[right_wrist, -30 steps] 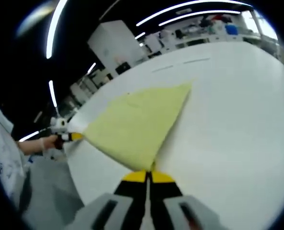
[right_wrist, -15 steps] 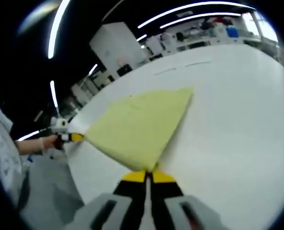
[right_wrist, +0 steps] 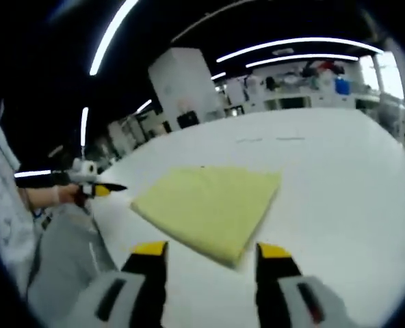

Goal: Fold the garment on the visible template until the final outline fits inside the template.

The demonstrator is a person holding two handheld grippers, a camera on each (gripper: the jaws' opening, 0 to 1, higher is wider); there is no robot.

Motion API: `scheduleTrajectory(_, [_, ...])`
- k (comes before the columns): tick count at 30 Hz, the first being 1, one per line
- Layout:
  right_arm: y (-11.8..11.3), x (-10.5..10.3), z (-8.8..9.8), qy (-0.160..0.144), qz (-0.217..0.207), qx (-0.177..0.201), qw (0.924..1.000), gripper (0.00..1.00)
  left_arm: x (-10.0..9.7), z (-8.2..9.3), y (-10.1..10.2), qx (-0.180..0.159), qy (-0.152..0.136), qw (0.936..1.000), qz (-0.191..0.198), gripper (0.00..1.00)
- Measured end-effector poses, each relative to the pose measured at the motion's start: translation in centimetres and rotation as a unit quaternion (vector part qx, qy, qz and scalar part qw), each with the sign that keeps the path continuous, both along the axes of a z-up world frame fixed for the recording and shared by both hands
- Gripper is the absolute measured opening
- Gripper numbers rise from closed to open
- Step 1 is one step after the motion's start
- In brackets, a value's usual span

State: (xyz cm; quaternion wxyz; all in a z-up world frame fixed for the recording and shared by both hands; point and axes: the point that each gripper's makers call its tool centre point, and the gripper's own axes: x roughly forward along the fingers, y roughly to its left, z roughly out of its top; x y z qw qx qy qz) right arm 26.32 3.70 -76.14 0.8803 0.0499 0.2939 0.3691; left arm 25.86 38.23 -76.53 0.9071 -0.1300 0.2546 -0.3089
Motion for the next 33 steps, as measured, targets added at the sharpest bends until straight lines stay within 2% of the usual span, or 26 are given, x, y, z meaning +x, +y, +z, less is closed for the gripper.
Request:
scheduleTrajectory(3, [-0.4,-0.2,0.4,-0.013,-0.006,-0.010,0.9998,0.80,-0.2,1.0,-0.2,0.001,-0.013,0.9999,0.010,0.75])
scheduleTrajectory(5, [-1.0,0.1,0.5,-0.016,-0.016,-0.014,0.9996,0.91,-0.3,1.4,-0.3,0.009,-0.026,0.9995,0.016,0.86])
scheduleTrajectory(7, [-1.5,-0.1,0.7,-0.020,-0.025,-0.016,0.9993,0.99,-0.7,1.5,-0.5,0.012,-0.024,0.9994,0.020,0.99])
scheduleTrajectory(8, [-1.7,-0.4,0.8,-0.018,-0.028,-0.019,0.9993,0.99,-1.0,1.3,-0.5,0.013,-0.015,0.9997,0.017,0.97])
scheduleTrajectory(9, [-2.0,-0.4,0.8,-0.020,-0.035,-0.020,0.9990,0.99,-1.2,1.4,-0.7,0.011,-0.014,0.9996,0.020,0.99])
scheduleTrajectory(13, [-2.6,-1.1,1.2,-0.024,-0.048,-0.018,0.9984,0.99,-2.1,1.2,-1.4,0.013,-0.015,0.9997,0.013,0.99])
scheduleTrajectory(22, [-3.4,-2.8,2.0,-0.027,-0.042,-0.016,0.9986,0.99,-3.2,1.5,-3.5,0.001,-0.010,0.9998,0.014,0.99])
scheduleTrajectory(29, [-4.3,-3.0,2.9,-0.023,-0.035,-0.003,0.9991,0.99,-4.1,3.3,-6.3,-0.007,-0.011,0.9994,0.032,0.99])
scheduleTrajectory(33, [-4.6,-2.9,3.6,-0.029,-0.029,0.005,0.9991,0.99,-4.2,4.3,-6.7,-0.009,-0.011,0.9989,0.045,0.99])
